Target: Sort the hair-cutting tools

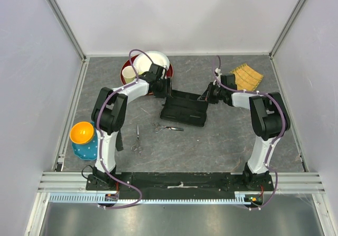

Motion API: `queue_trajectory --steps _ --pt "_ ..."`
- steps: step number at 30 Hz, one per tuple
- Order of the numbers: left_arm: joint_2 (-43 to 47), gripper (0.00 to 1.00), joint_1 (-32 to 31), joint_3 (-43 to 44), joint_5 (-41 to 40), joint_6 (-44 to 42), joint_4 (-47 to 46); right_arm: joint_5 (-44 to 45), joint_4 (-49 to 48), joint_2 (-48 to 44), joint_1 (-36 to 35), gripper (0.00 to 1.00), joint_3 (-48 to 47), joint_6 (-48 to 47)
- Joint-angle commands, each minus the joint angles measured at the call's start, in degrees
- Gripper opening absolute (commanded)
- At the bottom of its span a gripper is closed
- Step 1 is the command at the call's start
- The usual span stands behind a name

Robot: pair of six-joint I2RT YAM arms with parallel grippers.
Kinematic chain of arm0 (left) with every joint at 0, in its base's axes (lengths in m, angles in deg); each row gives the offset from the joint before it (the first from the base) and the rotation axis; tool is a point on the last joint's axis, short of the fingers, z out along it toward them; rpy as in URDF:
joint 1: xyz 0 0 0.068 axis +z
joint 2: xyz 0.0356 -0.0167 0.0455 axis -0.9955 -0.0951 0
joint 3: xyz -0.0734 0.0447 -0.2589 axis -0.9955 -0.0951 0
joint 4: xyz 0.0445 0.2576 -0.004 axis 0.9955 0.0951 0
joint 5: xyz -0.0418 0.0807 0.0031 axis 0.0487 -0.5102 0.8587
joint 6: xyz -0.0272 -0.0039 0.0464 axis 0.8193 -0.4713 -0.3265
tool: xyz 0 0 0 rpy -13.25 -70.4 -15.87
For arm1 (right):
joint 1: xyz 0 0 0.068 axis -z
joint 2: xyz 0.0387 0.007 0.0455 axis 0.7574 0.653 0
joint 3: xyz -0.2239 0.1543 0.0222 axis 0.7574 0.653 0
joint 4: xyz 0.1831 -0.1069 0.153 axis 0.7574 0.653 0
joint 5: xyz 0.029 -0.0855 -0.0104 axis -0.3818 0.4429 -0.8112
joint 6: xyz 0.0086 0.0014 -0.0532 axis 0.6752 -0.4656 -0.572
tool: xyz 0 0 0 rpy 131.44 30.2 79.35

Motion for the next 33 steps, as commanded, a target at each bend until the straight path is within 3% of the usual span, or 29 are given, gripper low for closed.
queue_trajectory --steps 1,13,16,17,19,20,23,26,33 --pt "1.5 0.61 0.3 -2.1 -2.8 -3.6 2.0 3.1 1.3 3.9 -1.4 0.00 0.2 -0.8" --pt "0.8 0.53 0.2 -3.0 -1.9 -3.0 1.2 4.3 1.7 5.8 -2.1 0.02 -0.2 -0.6" --pt "0.3 0.51 0.2 -2.7 -2.8 -3.1 1.7 5.2 2.8 5.3 -2.0 0.13 -0.2 -0.7" --pt "0.0 0.50 0.2 -2.7 -2.9 -3.2 2.0 5.6 3.1 4.9 -2.0 0.24 0.0 -0.8" --pt "0.0 0.46 0.2 -3.0 -4.0 -3.5 2.4 6.5 4.1 3.5 -2.1 0.34 0.5 -1.1" --pt "-0.1 0.44 0.2 -3.1 -4.2 -3.6 2.8 6.8 4.4 3.0 -2.1 0.43 0.6 -1.3" --pt "-0.1 0.41 0.2 -3.8 -4.5 -3.8 2.8 8.0 5.6 1.2 -2.0 0.54 0.8 -1.4" --pt "0.0 0.39 0.2 -4.3 -5.0 -3.8 2.8 9.7 8.8 -0.5 -1.8 0.61 0.7 -1.5" --pt "1.6 0.39 0.2 -4.4 -5.7 -3.8 3.1 14.5 16.2 -7.4 -1.0 0.63 0.7 -2.1"
